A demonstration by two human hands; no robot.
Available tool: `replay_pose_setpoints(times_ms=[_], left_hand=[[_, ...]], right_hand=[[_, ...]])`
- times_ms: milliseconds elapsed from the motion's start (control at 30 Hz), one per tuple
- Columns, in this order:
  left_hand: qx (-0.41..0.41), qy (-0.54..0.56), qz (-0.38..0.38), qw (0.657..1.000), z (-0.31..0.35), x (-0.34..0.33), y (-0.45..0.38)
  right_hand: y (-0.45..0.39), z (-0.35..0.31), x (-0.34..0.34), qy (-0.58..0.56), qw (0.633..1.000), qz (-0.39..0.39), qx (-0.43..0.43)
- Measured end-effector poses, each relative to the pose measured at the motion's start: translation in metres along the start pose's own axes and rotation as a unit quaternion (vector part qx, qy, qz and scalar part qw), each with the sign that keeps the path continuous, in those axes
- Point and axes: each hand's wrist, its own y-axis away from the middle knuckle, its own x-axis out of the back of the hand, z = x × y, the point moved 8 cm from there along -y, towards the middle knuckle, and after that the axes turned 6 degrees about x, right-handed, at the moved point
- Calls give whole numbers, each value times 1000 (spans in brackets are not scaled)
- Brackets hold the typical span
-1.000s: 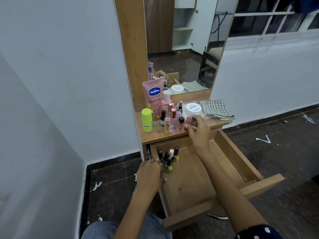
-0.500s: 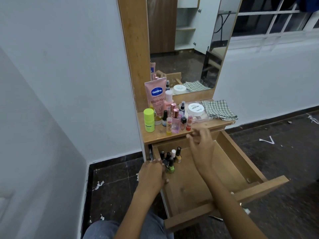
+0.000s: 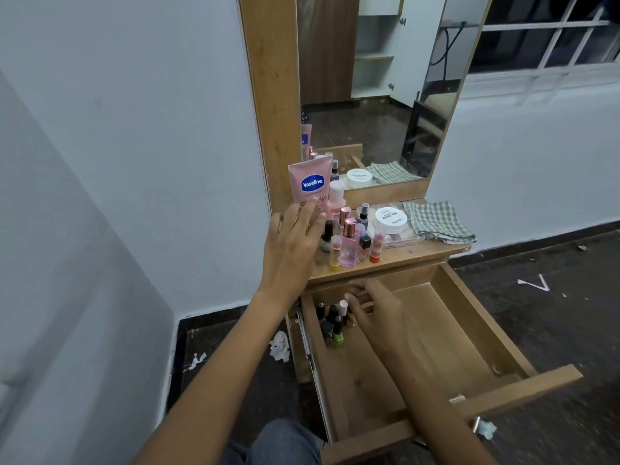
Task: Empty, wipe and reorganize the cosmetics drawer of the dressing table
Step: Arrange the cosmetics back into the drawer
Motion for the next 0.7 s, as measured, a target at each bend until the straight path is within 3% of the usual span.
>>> replay_pose_setpoints(times_ms=[133, 333, 700], left_hand=[[-43, -97, -4, 994, 4, -11, -10], [-29, -160, -39, 986, 7, -25, -21], [-16, -154, -45, 987, 6, -37, -31]], right_hand=[[-3, -1, -3, 11, 1000, -3, 6], [-4, -7, -3, 20, 1000, -9, 12], [-3, -8, 1, 17, 1000, -4, 13]])
